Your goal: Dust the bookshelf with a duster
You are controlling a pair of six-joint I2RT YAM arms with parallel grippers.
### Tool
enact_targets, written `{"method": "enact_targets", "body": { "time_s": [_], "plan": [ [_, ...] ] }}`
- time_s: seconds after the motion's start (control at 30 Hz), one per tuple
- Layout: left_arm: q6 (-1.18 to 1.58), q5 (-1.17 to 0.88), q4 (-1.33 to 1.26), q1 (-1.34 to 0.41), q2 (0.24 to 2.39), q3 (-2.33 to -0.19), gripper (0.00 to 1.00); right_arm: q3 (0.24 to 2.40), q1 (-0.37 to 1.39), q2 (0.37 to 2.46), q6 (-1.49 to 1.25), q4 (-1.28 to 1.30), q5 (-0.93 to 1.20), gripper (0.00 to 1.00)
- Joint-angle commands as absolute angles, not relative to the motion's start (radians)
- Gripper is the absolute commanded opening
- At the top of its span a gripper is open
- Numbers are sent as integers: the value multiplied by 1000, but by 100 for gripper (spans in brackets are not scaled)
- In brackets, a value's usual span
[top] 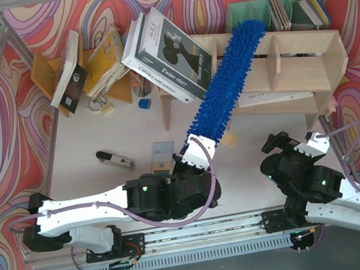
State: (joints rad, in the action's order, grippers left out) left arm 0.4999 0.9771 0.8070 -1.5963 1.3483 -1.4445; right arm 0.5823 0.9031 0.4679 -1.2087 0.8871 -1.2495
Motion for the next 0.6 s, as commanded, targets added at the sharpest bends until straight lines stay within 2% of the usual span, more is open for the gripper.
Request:
{"method": "enact_targets", "body": {
  "time_s": [0.0,0.3,0.57],
  "plan": [
    [631,968,852,-1601,1395,-1445,0,580,907,481,-1213,881,-1285,99],
    [868,867,1145,-1585,1607,-1573,0,580,908,478,-1215,881,-1285,99],
    [1017,851,1359,-1587,1692,-1694,0,578,908,471,-1215,881,-1282,99]
  ]
}}
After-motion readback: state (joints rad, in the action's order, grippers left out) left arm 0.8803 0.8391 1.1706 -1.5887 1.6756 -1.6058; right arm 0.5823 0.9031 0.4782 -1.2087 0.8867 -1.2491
